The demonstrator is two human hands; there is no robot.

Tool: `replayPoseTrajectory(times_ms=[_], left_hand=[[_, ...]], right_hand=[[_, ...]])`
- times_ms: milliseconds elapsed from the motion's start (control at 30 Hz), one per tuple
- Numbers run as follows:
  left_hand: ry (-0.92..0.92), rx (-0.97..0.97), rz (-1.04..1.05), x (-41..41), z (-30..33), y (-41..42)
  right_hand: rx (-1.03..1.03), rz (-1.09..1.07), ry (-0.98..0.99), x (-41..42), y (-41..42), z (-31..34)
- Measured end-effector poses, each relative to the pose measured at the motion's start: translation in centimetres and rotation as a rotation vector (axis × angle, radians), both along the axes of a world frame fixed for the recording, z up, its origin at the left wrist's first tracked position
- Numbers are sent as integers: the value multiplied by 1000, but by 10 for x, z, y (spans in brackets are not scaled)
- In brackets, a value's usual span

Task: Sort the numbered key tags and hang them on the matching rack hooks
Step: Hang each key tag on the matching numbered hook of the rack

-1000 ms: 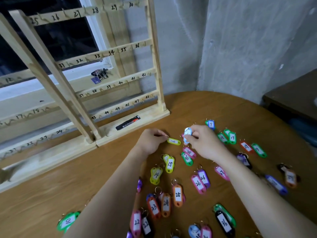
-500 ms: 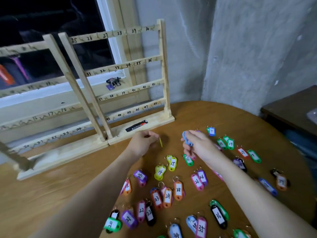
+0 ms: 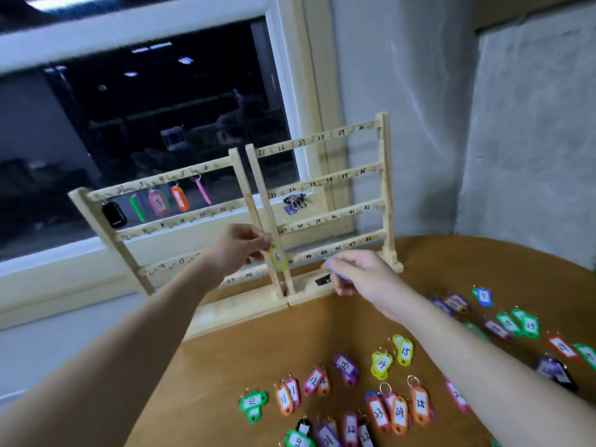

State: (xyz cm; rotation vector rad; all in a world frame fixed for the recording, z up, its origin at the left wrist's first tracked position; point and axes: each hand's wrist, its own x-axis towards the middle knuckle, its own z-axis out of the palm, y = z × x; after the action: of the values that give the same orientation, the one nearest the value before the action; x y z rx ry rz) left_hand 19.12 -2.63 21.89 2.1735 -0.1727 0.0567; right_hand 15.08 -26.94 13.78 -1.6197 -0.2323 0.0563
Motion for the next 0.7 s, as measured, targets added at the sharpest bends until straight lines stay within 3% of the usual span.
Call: replayPoseTrajectory(times_ms=[233,467,700], left_hand=[[-141,71,156,4,59,49],[-360,-21,262,14,101,55],[-437,209,313,35,120,49]], right_hand=[[10,90,-156,26,68,72],[-65,45,-332,61,110,130],[-130,9,-390,88,122,146]])
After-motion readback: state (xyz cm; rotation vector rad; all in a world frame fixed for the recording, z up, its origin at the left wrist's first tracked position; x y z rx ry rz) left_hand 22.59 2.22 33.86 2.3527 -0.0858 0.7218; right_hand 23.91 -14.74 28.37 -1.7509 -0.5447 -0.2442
